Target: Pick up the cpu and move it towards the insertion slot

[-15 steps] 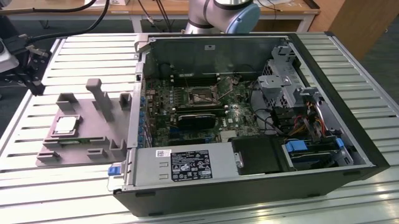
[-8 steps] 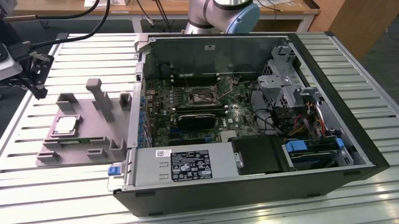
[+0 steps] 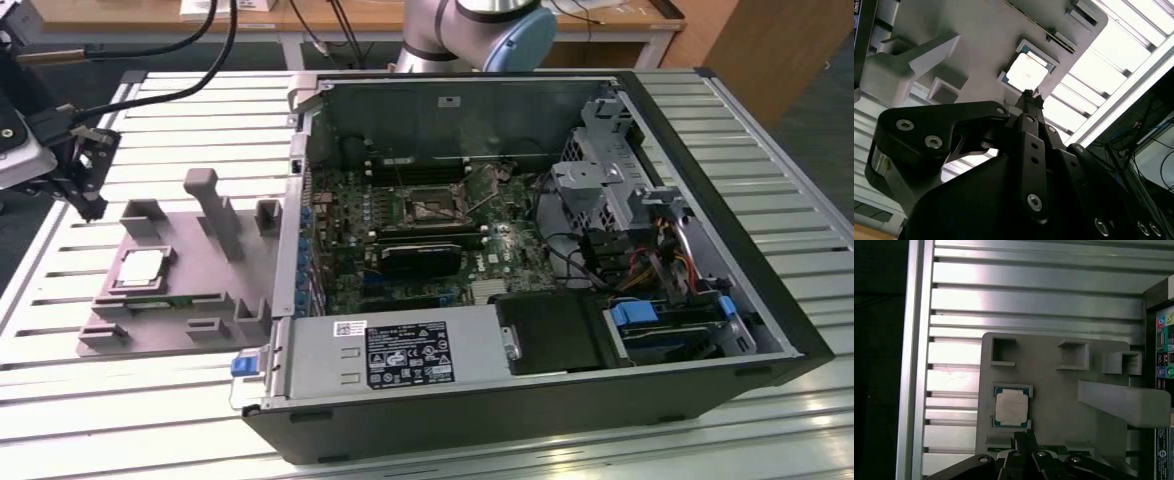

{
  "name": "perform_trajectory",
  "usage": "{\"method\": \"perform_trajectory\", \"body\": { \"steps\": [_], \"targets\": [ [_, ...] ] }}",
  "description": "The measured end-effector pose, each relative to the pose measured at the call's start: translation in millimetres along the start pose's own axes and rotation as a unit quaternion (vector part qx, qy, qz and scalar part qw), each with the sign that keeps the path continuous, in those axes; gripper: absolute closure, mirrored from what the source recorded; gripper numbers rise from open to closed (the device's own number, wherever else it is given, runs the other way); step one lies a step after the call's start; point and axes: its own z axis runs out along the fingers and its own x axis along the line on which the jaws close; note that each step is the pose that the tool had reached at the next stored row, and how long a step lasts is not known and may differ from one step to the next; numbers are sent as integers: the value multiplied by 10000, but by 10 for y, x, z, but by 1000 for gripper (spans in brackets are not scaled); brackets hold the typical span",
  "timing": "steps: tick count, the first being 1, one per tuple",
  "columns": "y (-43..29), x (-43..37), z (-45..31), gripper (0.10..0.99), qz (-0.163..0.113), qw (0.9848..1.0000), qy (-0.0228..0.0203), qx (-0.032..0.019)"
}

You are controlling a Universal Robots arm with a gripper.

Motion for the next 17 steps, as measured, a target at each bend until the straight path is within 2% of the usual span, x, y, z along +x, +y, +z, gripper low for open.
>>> {"method": "perform_trajectory", "body": {
  "steps": [7, 17],
  "targets": [
    [-6, 43, 126, 984, 0, 10000, -5, 0],
    [-14, 61, 307, 984, -1, 10000, -4, 0]
  ]
}}
